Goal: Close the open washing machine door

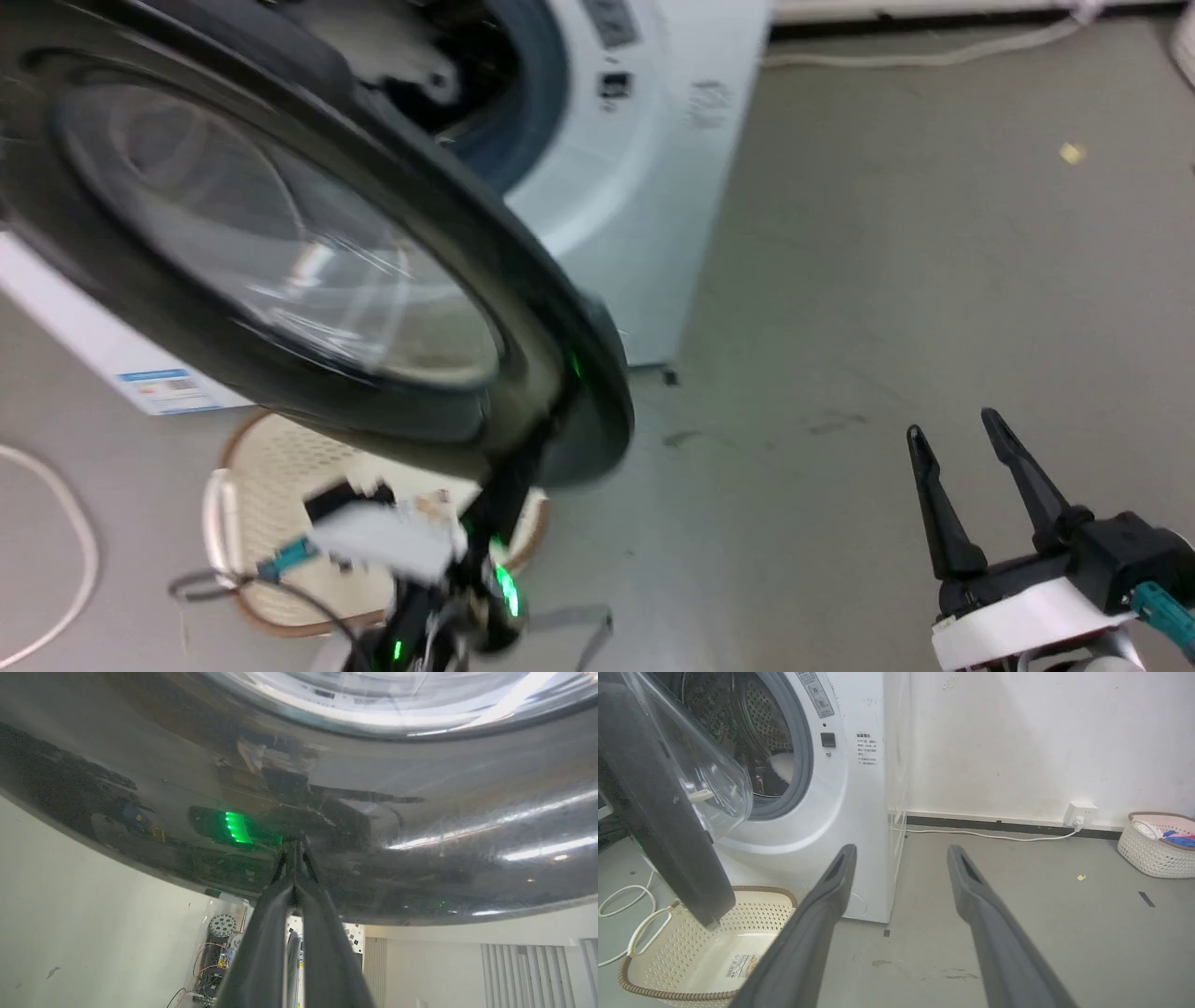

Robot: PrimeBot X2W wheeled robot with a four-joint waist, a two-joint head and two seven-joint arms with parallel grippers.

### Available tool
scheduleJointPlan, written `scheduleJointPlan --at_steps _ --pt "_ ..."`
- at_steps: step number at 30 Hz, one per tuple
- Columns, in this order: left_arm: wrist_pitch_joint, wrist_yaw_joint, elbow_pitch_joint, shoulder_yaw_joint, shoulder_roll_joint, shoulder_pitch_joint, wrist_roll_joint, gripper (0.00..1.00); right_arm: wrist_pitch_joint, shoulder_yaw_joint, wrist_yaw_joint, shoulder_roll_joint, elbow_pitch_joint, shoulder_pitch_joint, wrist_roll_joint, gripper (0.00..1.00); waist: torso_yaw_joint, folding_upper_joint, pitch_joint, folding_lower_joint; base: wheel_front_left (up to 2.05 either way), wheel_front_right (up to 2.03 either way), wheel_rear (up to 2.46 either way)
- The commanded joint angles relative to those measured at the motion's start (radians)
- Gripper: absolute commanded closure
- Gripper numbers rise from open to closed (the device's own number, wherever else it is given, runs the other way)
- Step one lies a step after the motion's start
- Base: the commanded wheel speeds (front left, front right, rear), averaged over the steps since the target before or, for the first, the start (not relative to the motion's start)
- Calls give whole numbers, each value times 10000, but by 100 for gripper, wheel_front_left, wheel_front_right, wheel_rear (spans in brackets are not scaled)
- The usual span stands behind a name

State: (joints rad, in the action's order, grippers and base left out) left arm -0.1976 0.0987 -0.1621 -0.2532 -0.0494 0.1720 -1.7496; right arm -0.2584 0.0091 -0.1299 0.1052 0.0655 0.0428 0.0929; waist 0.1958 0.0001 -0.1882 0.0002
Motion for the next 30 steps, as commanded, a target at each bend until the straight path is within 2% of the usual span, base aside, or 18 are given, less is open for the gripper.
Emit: scheduleJointPlan --at_steps 1,3,4,5,8,10,14,17,22,23,24,25,26,27,30 --pt "531 100 -306 -93 -9 584 -95 100 -34 31 -8 -32 -12 188 80 0 604 -1 -485 -2 0 0 0" --pt "890 130 -543 -181 -9 929 -128 100 -34 45 -8 -53 -10 216 100 0 679 -1 -537 -2 0 0 0" --pt "1623 166 -1075 -336 -9 1610 -216 100 -34 114 -8 -100 -7 271 137 0 821 -1 -635 -2 0 0 0" --pt "1623 166 -1075 -336 -9 1610 -216 100 -34 114 -8 -100 -7 271 137 0 821 -1 -635 -2 0 0 0" --pt "2833 276 -2078 -820 -9 3037 -421 100 -34 263 -8 -188 75 343 155 0 965 -1 -683 -2 0 0 0" --pt "3336 308 -2462 -968 -9 3423 -419 100 -34 258 -8 -225 136 354 149 0 920 -1 -598 -2 0 0 0" --pt "3476 315 -2291 -1093 -9 3363 -290 100 -34 197 -8 -235 153 311 138 0 729 -1 -430 -2 0 0 0" --pt "3511 317 -1998 -1201 -79 2883 198 100 -34 133 -8 -189 146 197 127 0 391 -1 -172 -2 0 0 0" --pt "3720 318 -1062 -1586 -694 1639 1425 100 -34 189 -8 -26 88 -171 176 0 -388 -1 471 -2 0 0 0" --pt "3795 318 -797 -1672 -822 1379 1650 90 -34 192 -8 7 46 -269 177 0 -595 -1 587 -2 0 0 0" --pt "3882 318 -524 -1729 -977 1128 1870 68 -34 213 -8 44 2 -361 174 0 -783 -1 701 -2 0 0 0" --pt "3984 319 -280 -1817 -1186 902 2195 51 -34 217 -8 90 -34 -450 177 0 -995 -1 827 -2 0 0 0" --pt "4127 319 -90 -1888 -1442 689 2628 8 -34 246 -8 137 -68 -530 180 0 -1177 -1 933 -2 0 0 0" --pt "4288 319 25 -1922 -1694 520 3169 0 -34 237 -8 182 -107 -614 190 0 -1402 -1 1040 -2 0 0 0" --pt "4571 242 -48 -1557 -2322 172 5700 0 -34 235 -8 271 -208 -827 217 0 -1973 -1 1323 -2 0 0 0"
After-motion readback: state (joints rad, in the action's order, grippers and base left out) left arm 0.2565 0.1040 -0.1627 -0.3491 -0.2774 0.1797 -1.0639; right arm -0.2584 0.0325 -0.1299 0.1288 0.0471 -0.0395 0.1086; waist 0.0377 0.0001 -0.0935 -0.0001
